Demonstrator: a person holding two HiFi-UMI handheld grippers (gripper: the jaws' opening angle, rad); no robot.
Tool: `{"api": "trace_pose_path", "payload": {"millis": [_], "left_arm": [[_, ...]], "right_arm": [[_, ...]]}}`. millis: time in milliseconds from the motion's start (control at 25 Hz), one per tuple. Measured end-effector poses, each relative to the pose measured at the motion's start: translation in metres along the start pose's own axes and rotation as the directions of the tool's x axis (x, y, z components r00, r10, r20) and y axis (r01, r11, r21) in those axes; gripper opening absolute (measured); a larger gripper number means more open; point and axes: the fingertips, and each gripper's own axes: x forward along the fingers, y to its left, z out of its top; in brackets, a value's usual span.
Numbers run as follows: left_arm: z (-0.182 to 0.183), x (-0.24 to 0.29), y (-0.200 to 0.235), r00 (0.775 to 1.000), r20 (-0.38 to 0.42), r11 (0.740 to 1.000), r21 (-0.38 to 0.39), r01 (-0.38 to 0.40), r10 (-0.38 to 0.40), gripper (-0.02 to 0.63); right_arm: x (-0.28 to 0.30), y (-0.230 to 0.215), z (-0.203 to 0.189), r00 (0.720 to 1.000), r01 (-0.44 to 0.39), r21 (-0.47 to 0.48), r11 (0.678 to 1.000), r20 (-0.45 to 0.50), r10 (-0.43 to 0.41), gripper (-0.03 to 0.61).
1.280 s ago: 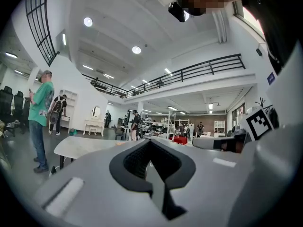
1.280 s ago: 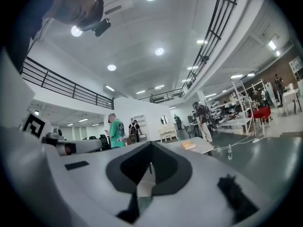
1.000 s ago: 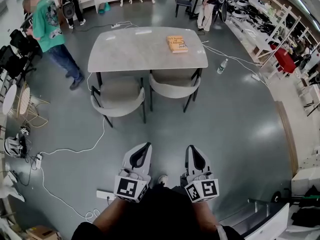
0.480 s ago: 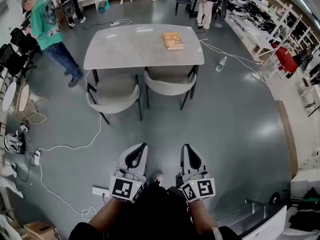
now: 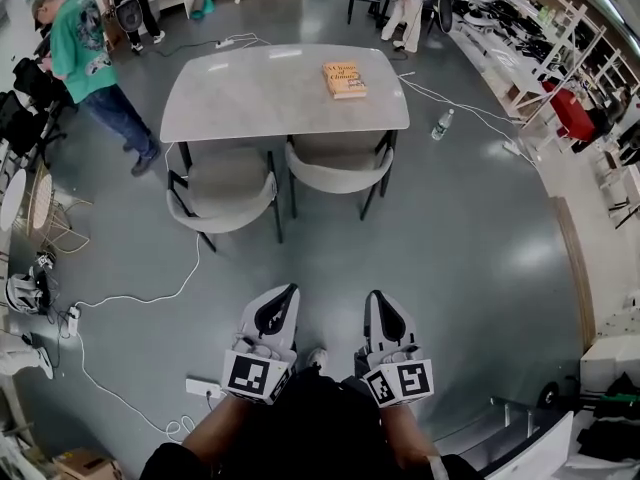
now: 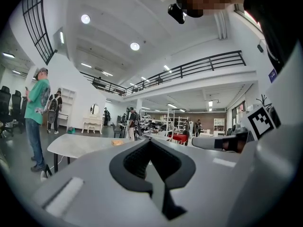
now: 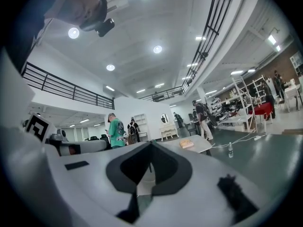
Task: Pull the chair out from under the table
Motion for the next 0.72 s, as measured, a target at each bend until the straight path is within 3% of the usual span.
{"api": "trace_pose_path", "payload": {"millis": [720], "left_arm": [[0.006,0.088,0.113,0.999,-0.018,0.999,-0.016,0.033,-0.033,0.008]], "right_arm": [[0.14,-0.005,0.002,1.0,0.031,-0.01,0.999,-0.001,-0.031,0.015]]}}
